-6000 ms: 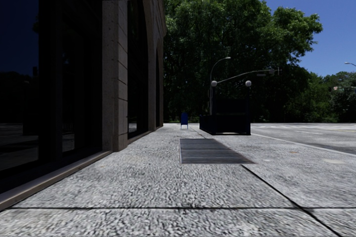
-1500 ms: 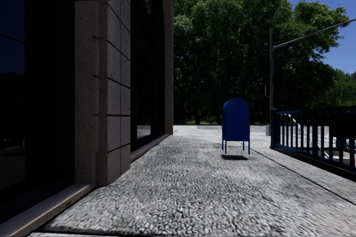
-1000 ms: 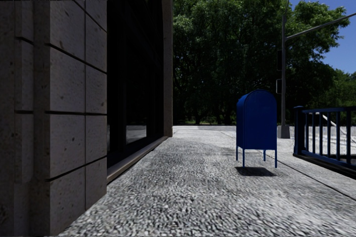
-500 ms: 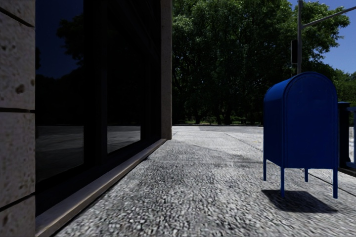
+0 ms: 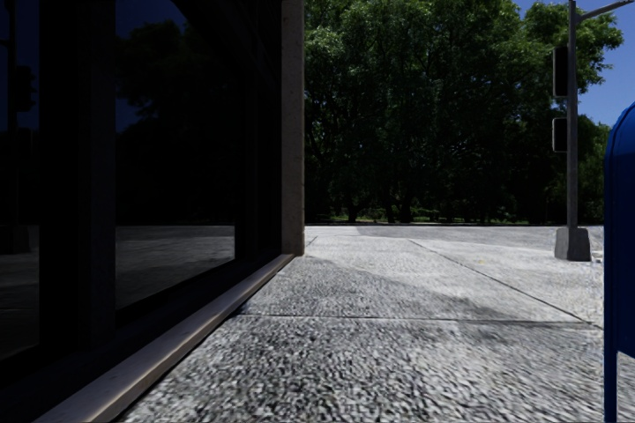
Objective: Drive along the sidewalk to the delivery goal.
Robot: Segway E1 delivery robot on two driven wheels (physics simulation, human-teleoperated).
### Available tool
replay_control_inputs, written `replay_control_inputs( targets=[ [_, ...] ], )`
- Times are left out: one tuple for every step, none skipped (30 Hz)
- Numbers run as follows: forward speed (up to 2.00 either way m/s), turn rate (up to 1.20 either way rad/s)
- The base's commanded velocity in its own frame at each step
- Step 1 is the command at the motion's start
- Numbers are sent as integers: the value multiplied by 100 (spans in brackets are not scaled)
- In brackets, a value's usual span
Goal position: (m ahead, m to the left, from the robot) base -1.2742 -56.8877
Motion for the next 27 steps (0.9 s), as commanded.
replay_control_inputs(
  targets=[
    [200,-21],
    [200,-25],
    [200,-28],
    [200,-30],
    [200,-30],
    [200,-36],
    [200,-41],
    [200,-45],
    [200,-46],
    [200,-46],
    [193,-46],
    [184,-47],
    [179,-47],
    [179,-47],
    [177,-47],
    [177,-47],
    [177,-47],
    [177,-47],
    [177,-52],
    [177,-58],
    [177,-59],
    [180,-60],
    [180,-60],
    [186,-58],
    [189,-57],
    [190,-57],
    [190,-57]
  ],
)
